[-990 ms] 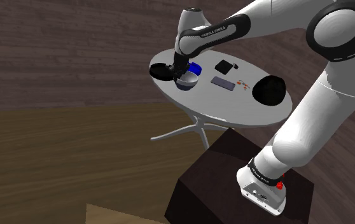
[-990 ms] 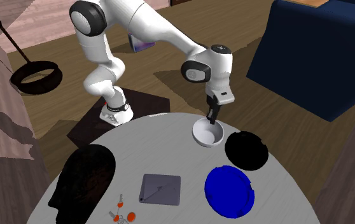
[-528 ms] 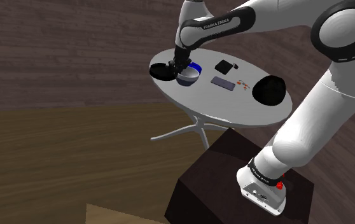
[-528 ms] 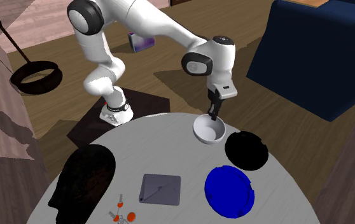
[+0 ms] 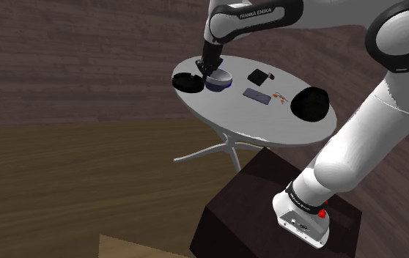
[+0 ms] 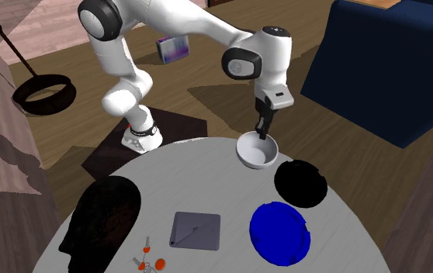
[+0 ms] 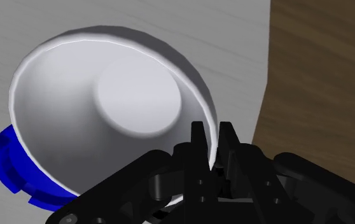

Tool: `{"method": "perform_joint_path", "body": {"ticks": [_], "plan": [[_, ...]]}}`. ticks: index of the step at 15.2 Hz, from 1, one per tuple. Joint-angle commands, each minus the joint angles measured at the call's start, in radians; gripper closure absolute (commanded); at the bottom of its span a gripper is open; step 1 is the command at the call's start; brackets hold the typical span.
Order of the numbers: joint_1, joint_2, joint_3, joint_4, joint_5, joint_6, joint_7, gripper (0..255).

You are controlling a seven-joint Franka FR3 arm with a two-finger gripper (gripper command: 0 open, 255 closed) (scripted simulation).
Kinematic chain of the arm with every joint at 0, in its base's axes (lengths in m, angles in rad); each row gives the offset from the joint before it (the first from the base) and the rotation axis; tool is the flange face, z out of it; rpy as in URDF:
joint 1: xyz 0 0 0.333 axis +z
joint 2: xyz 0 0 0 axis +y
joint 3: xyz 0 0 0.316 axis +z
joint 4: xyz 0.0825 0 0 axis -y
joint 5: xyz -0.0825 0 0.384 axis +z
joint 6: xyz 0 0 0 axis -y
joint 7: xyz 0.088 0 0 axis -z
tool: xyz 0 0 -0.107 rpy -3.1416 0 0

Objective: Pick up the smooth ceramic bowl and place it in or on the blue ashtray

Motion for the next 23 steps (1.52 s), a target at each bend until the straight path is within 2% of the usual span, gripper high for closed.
{"method": "perform_joint_path", "body": {"ticks": [1, 5, 14, 20, 22, 23], "plan": [[0.000, -0.007, 0.000, 0.017, 0.002, -0.024, -0.004, 255], [0.000, -0.015, 0.000, 0.051, 0.004, -0.066, -0.008, 255], [-0.088, 0.217, -0.068, 0.394, 0.040, -0.162, -0.183, 255], [-0.157, 0.432, -0.094, 0.736, 0.075, -0.283, -0.286, 255], [-0.184, 0.529, -0.099, 0.898, 0.088, -0.346, -0.317, 255], [-0.207, 0.626, -0.101, 1.063, 0.098, -0.414, -0.339, 255]]}}
